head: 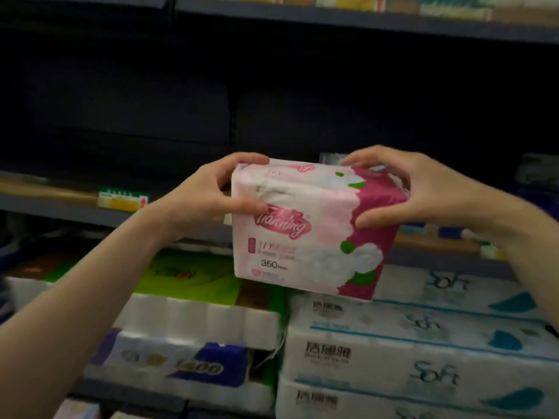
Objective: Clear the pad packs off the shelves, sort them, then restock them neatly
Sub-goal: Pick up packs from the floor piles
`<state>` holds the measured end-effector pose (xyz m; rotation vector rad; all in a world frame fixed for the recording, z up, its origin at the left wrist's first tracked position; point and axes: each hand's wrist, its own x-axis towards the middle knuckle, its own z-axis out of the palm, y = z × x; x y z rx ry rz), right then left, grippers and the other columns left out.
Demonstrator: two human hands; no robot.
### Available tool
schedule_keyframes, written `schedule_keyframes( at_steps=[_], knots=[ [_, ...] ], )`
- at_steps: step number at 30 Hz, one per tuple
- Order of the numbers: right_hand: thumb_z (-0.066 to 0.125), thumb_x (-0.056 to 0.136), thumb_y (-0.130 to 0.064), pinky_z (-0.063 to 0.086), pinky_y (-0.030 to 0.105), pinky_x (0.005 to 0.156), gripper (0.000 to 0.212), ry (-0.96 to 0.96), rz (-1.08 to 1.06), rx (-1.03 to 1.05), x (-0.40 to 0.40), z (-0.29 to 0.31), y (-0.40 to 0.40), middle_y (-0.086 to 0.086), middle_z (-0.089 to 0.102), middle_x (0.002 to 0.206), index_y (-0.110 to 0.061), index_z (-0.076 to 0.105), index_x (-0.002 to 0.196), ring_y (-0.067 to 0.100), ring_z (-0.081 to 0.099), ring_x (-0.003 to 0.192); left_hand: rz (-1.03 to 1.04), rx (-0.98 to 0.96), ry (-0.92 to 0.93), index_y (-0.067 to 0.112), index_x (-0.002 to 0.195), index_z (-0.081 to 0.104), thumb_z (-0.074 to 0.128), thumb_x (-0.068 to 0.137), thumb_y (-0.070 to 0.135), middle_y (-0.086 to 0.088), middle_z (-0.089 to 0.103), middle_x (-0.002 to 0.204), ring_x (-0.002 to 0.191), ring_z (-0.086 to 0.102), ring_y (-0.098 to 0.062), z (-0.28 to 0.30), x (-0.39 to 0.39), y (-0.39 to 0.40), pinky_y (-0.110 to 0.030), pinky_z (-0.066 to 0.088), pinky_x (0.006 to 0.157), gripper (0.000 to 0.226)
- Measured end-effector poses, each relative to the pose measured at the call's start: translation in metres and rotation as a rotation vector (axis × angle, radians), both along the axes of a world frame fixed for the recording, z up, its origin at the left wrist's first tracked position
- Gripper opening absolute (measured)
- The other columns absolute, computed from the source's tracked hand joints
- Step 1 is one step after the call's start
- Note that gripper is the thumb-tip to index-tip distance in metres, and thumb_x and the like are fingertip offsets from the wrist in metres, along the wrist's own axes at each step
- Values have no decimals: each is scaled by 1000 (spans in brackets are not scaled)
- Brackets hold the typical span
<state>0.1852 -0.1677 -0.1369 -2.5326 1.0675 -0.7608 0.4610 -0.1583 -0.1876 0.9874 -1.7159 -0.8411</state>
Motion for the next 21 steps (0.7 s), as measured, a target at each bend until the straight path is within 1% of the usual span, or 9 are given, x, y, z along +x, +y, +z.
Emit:
schedule_keyframes(
  at_steps=[2, 4, 6, 7, 9, 11, 14, 18, 21],
  knots=[
    [71, 45, -61, 50, 10, 71, 65, 56, -9, -149, 11, 12, -3, -24, 46, 115, -52, 47, 105, -8, 50, 101, 50, -65, -61, 31, 120, 54, 80, 57, 16, 4, 57, 121, 103, 64, -16, 9, 8, 1, -35, 59, 75, 70],
    [69, 49, -60, 44, 10, 79, 63, 61, 16, -308, 24, 24, -11, -16, 42, 114, -48, 45, 105, -8, 45, 103, 152, -159, -100, 29, 121, 53, 79, 64, 9, 6, 51, 125, 105, 60, -15, 15, 14, -2, -29, 59, 71, 65],
    [74, 58, -53, 42, 13, 86, 59, 33, 44, -428, 37, 33, -27, -11, 38, 114, -39, 48, 109, -2, 45, 102, 296, -279, -52, 27, 118, 54, 74, 73, 5, 8, 46, 129, 104, 55, -6, 17, 21, -12, -16, 55, 68, 54],
    [78, 61, -46, 42, 19, 90, 57, 11, 47, -472, 45, 34, -38, -9, 38, 113, -35, 50, 109, 2, 44, 105, 374, -352, -26, 25, 117, 54, 70, 78, 6, 8, 44, 132, 105, 53, -1, 17, 24, -17, -11, 52, 70, 46],
    [83, 65, -33, 40, 28, 96, 53, -60, 29, -512, 59, 31, -65, -6, 38, 111, -27, 55, 109, 14, 44, 110, 517, -462, -68, 22, 116, 56, 63, 85, 4, 7, 42, 136, 110, 48, 2, 13, 27, -29, -7, 48, 76, 36],
    [83, 66, -27, 37, 25, 97, 48, -146, 1, -498, 71, 26, -90, -3, 39, 109, -21, 58, 107, 15, 45, 106, 568, -480, -221, 19, 122, 55, 57, 87, -1, 6, 38, 140, 121, 40, -1, 7, 26, -45, -10, 44, 88, 40],
    [81, 70, -26, 36, 19, 90, 44, -186, -57, -403, 86, 15, -120, -1, 38, 108, -18, 59, 107, 10, 44, 99, 523, -447, -448, 18, 135, 47, 52, 88, -4, 3, 33, 148, 135, 32, -13, -1, 19, -68, -33, 33, 110, 52],
    [77, 75, -30, 37, 20, 83, 41, -223, -143, -300, 89, 4, -150, -1, 43, 111, -20, 58, 109, 10, 45, 98, 487, -410, -646, 19, 141, 39, 48, 92, 2, 4, 28, 151, 140, 23, -16, 2, 12, -93, -29, 21, 113, 52],
    [70, 82, -34, 37, 21, 81, 39, -40, -165, -256, 74, -1, -156, 1, 51, 112, -18, 57, 115, 11, 49, 99, 472, -379, -696, 20, 140, 40, 43, 92, -5, 4, 30, 151, 140, 21, -18, 4, 12, -105, -29, 19, 115, 55]
  ],
)
